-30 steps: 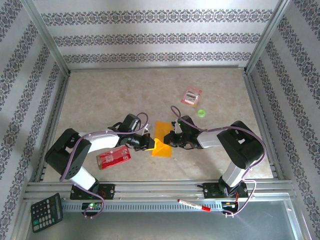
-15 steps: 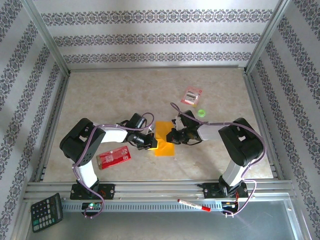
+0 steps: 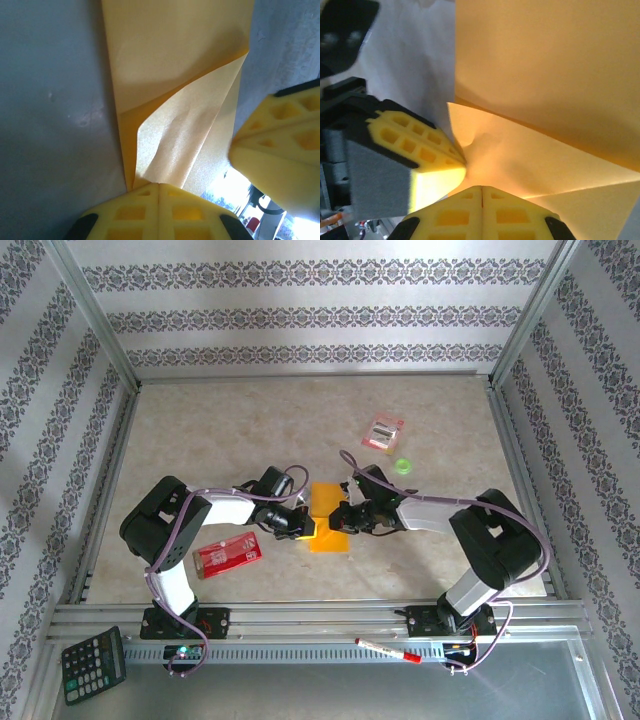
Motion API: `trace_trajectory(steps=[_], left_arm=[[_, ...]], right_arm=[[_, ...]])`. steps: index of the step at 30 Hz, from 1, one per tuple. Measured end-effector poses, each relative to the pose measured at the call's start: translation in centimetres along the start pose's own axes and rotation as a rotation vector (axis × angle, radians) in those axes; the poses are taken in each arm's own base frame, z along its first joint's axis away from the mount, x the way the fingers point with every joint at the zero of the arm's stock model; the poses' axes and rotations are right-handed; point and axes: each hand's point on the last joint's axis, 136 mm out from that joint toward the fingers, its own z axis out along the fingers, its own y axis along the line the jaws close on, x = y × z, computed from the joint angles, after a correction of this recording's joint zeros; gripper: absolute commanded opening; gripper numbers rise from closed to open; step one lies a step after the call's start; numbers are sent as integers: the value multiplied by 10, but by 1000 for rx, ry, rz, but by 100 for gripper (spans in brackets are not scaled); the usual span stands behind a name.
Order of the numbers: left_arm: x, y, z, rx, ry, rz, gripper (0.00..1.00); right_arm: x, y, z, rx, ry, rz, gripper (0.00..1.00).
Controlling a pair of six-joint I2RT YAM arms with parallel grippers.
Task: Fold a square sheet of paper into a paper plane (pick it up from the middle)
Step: Fold the triangle a second time at the center of the table.
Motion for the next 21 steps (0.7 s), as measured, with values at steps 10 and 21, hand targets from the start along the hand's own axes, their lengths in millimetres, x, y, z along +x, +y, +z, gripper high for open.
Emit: trace_trajectory(steps=[10,21], left_arm=[[5,-19,-8,58,-12,-3,22],[-42,-40,-13,45,-94,51,3]], right_arm=[[-35,-29,-17,71,-29,35,11],[7,-2,-65,153,-117,-29,29]])
